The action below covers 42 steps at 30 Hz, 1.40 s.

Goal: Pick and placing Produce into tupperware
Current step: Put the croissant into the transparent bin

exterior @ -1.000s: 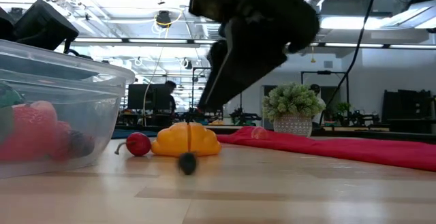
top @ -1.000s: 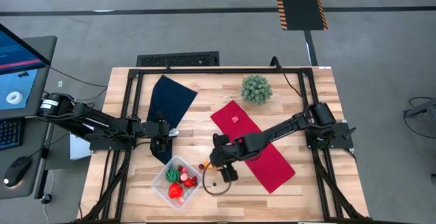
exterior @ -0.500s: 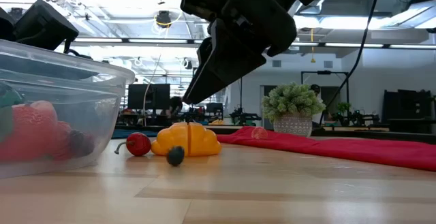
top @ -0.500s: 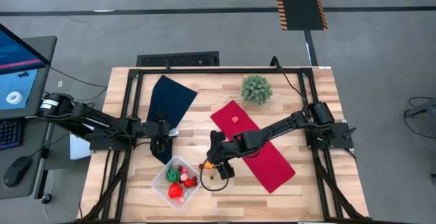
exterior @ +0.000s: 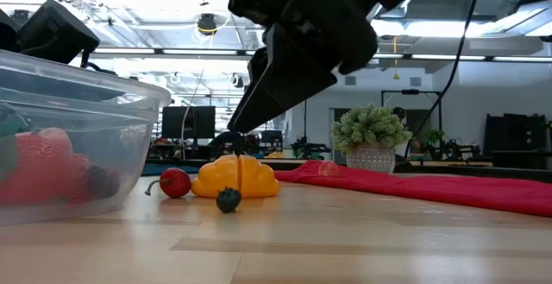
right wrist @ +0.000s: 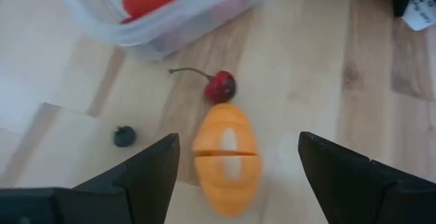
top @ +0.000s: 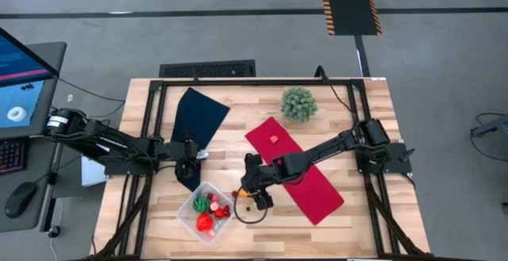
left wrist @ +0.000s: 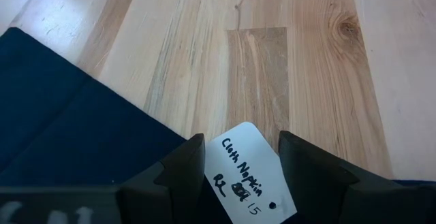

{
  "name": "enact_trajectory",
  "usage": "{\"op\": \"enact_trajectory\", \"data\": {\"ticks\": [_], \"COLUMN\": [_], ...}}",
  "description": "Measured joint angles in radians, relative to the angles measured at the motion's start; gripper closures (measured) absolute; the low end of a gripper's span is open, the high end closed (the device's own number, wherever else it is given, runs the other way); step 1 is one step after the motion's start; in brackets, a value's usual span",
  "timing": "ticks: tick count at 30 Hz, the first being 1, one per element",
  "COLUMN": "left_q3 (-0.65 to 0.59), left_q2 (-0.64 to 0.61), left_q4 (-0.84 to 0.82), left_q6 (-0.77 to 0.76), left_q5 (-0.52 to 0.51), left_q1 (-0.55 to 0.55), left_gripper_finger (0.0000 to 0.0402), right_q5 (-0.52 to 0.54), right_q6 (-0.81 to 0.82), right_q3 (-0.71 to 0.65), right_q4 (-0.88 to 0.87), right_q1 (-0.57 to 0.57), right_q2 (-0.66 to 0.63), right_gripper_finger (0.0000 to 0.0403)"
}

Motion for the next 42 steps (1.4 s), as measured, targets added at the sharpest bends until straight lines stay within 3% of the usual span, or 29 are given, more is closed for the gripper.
{"op": "enact_trajectory", "data": {"ticks": [8,10,13,19,26,42], "left_q3": [0.000,0.000,0.000,0.000,0.000,0.000], "left_q2": [0.000,0.000,0.001,0.001,-0.001,-0.001], "left_q4": [0.001,0.002,0.000,-0.006,-0.007,-0.008], "left_q6": [0.000,0.000,0.000,0.000,0.000,0.000], "left_q5": [0.000,0.000,0.000,0.000,0.000,0.000], "left_q1": [0.000,0.000,0.000,0.000,0.000,0.000], "left_gripper_finger": [0.0222,0.0222,0.0222,0.0222,0.0222,0.0222], "right_q5": [-0.004,-0.006,-0.008,-0.021,-0.029,-0.034], "right_q6": [0.016,0.014,0.023,0.026,0.025,0.190], "right_q3": [-0.006,0.018,0.037,0.067,0.071,0.071], "right_q4": [-0.002,0.064,-0.024,0.000,0.022,0.122], "right_q1": [-0.001,0.001,0.001,0.001,-0.007,-0.014], "right_q2": [0.054,0.089,0.128,0.159,0.161,0.162], "right_gripper_finger": [0.0081,0.0081,0.0081,0.0082,0.0082,0.0086]}}
